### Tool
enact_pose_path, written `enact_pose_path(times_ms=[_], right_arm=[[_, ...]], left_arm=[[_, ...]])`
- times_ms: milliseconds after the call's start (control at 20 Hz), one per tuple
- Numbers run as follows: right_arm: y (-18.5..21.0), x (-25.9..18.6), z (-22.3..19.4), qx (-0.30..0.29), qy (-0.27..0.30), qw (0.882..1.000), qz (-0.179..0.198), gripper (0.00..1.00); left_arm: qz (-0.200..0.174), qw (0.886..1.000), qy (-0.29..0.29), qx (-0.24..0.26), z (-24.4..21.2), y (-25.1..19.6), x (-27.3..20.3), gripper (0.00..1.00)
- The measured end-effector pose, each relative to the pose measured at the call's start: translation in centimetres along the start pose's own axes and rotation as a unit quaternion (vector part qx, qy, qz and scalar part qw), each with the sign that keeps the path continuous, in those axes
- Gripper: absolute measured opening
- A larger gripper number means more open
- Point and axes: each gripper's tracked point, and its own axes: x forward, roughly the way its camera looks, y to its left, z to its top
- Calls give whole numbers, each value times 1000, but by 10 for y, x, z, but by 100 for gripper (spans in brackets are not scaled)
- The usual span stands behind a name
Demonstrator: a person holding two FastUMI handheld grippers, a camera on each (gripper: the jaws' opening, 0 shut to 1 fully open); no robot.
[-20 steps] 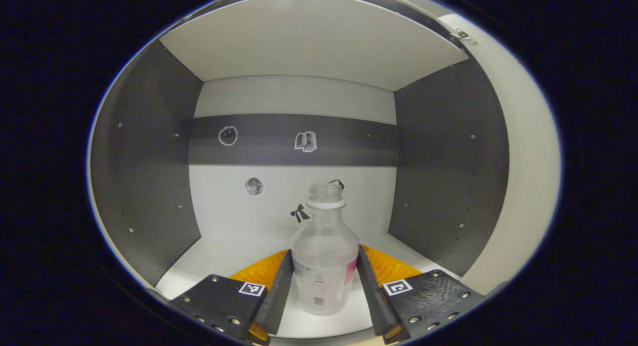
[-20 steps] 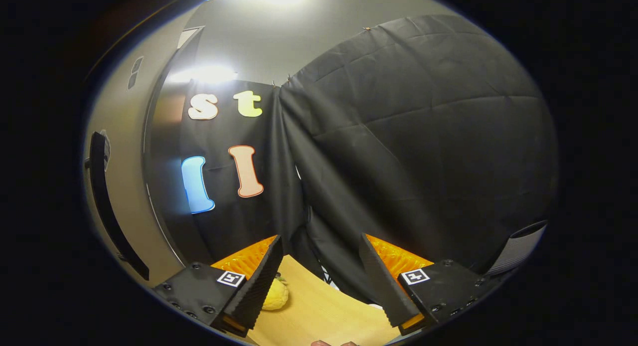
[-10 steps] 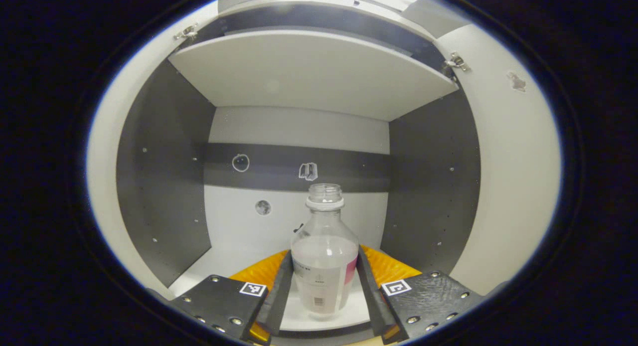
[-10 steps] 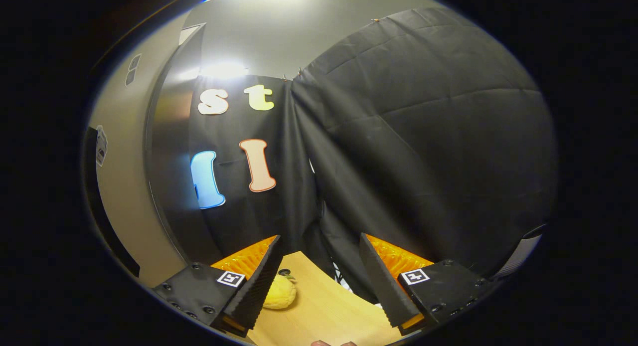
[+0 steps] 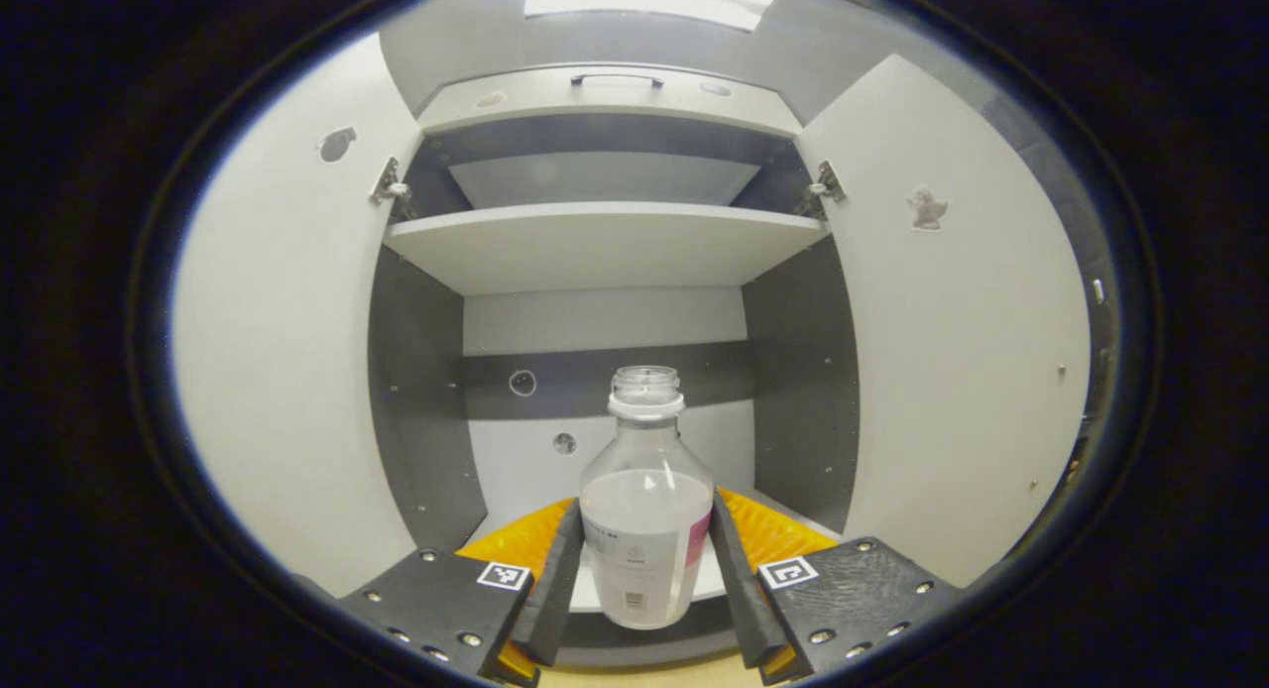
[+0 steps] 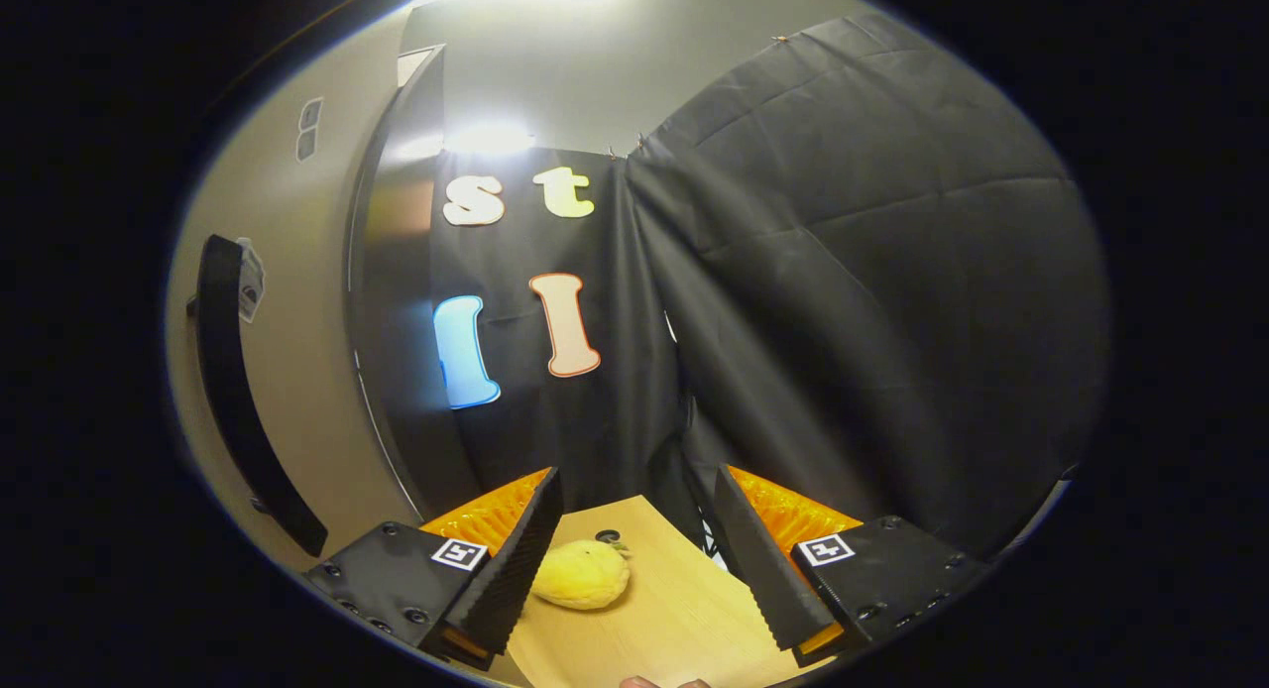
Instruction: Grasp the bottle in the cabinet with the left hand and place it on the coaster, then close the right door with the right hand and the left door with the left hand.
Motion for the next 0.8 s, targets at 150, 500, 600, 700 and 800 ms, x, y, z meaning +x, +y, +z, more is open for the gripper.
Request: enact_pose_path(times_ms=[150, 500, 600, 700, 800], right_arm=[[-1, -12, 10, -3, -9, 1000, 7, 98], [-8, -37, 19, -9, -15, 1000, 12, 98], [-8, -44, 21, -10, -15, 1000, 15, 98], [-8, -49, 23, -11, -13, 1000, 18, 98], [-9, -55, 23, -14, -12, 1000, 21, 98]], left_arm=[[7, 1000, 6, -17, -18, 2, -43, 68], [25, 999, 10, -39, -69, 15, -124, 69], [31, 998, 13, -45, -90, 20, -141, 69], [36, 998, 16, -53, -114, 22, -153, 69], [41, 997, 26, -60, -144, 23, -164, 69]])
